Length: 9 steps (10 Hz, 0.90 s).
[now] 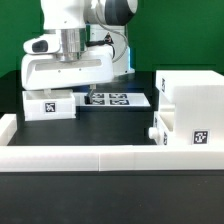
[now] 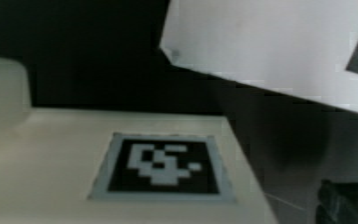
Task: Assemble drawer
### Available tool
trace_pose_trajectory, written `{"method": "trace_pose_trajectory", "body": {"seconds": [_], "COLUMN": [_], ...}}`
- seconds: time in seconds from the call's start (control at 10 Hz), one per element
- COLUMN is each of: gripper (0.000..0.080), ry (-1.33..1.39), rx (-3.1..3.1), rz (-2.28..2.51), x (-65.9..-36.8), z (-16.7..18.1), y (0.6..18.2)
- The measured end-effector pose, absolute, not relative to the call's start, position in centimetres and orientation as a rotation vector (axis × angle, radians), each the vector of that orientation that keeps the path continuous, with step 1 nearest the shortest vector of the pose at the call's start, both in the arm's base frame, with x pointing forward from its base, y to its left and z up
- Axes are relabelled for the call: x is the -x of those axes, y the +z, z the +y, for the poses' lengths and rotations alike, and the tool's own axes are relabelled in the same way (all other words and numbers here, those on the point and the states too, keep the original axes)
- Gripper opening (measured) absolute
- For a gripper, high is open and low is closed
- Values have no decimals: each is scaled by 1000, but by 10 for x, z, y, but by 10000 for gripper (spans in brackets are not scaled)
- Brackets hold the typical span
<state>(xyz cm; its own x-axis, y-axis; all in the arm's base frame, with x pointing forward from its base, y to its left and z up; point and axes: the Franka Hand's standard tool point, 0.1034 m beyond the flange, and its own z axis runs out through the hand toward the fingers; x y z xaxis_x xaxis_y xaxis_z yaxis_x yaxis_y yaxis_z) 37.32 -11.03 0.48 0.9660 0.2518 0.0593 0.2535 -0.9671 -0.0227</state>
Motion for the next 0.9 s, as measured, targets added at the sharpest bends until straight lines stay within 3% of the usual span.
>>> {"method": "trace_pose_trajectory", "body": {"seconds": [0.1, 0.4, 0.5, 0.6, 0.7, 0.9], "gripper": [649, 253, 253, 80, 41, 41], "ry": [-87, -89, -89, -89, -90, -91], "rx": [3084, 3084, 3084, 3083, 3082, 3080], "rz": [-398, -400, -402, -407, -413, -427], "x": [-373, -374, -374, -375, -376, -378], "z": [-110, -109, -109, -107, -105, -100], "y": [5, 5, 5, 5, 5, 6]}}
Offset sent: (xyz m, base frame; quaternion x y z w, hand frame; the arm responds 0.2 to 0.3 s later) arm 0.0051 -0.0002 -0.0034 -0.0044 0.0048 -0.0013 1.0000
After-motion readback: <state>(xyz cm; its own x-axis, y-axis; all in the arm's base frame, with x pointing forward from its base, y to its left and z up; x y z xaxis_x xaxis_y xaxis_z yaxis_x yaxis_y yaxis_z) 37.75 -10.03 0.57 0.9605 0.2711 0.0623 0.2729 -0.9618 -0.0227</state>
